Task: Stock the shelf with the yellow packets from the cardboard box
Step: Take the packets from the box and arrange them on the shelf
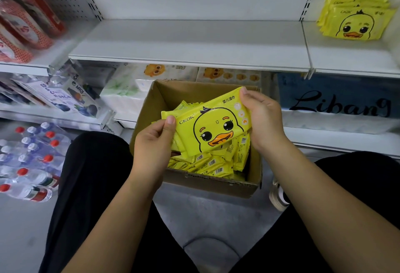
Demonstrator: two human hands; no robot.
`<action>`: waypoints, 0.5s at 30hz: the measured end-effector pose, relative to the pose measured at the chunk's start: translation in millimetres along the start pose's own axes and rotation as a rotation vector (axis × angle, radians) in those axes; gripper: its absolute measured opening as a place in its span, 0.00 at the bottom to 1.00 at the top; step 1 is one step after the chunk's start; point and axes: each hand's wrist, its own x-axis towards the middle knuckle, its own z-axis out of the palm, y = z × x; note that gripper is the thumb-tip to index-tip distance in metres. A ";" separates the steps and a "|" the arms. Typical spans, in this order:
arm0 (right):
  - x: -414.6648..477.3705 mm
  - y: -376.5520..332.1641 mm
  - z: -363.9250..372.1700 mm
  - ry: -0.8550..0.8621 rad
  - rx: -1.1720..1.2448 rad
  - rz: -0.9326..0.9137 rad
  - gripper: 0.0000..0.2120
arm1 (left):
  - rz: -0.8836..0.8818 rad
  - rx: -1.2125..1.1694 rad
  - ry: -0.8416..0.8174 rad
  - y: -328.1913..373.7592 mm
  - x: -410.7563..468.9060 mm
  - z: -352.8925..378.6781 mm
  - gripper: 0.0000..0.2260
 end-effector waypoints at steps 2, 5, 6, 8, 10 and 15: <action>2.1 -0.4 4.1 -0.006 0.081 0.074 0.05 | -0.039 -0.042 0.046 1.5 0.1 0.6 0.21; 3.8 -3.6 5.2 -0.015 0.192 0.166 0.05 | -0.091 -0.044 0.041 -1.8 -4.1 4.7 0.22; 4.6 -3.7 4.6 -0.022 0.223 0.194 0.09 | -0.103 -0.043 0.026 -4.0 -6.5 7.4 0.23; 6.2 -2.5 4.4 -0.041 0.267 0.245 0.15 | -0.126 -0.025 0.003 -9.5 -10.3 12.0 0.21; 6.4 -1.2 5.4 -0.062 0.247 0.273 0.18 | -0.131 -0.011 -0.012 -15.2 -11.0 14.9 0.22; 4.8 -3.1 1.8 -0.282 0.136 0.325 0.20 | -0.159 -0.096 0.056 -14.5 -6.3 13.1 0.22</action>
